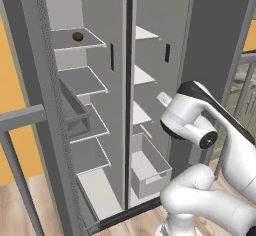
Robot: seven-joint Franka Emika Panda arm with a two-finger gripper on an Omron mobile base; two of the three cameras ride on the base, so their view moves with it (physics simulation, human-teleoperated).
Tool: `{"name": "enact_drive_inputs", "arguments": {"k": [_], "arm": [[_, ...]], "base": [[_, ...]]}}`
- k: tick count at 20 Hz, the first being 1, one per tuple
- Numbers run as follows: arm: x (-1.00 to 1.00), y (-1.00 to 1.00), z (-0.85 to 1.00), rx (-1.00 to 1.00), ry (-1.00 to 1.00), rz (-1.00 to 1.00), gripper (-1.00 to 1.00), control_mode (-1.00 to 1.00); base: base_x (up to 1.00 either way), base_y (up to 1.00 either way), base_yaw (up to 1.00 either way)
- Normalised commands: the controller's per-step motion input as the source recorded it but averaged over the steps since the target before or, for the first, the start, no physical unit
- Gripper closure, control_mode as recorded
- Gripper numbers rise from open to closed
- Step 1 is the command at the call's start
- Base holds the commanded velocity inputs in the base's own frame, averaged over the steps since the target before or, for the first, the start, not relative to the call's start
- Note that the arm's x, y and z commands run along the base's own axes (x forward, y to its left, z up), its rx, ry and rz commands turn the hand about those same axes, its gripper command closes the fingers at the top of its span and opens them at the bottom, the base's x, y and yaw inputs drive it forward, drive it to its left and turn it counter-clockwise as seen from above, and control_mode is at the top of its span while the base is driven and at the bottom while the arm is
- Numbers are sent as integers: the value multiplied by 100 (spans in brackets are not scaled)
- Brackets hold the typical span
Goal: Take the bell pepper and kiwi from the fridge shelf and place them in the freezer drawer to begin freezing them.
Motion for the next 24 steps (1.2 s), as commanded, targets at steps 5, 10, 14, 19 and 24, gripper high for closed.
{"name": "enact_drive_inputs", "arguments": {"k": [5, 10, 14, 19, 24], "arm": [[0, -8, 68, -30, 0, -1, -100, -100], [-4, -11, 41, -40, 0, 0, -100, -100], [-49, -13, 34, -26, -4, -2, -100, -100], [-75, -5, 7, -23, 0, 0, -100, -100], [-3, 14, 0, -4, 8, 0, -100, -100]], "base": [[0, 0, 0], [0, 0, 0], [0, 0, 0], [0, 0, 0], [0, 0, 0]]}}
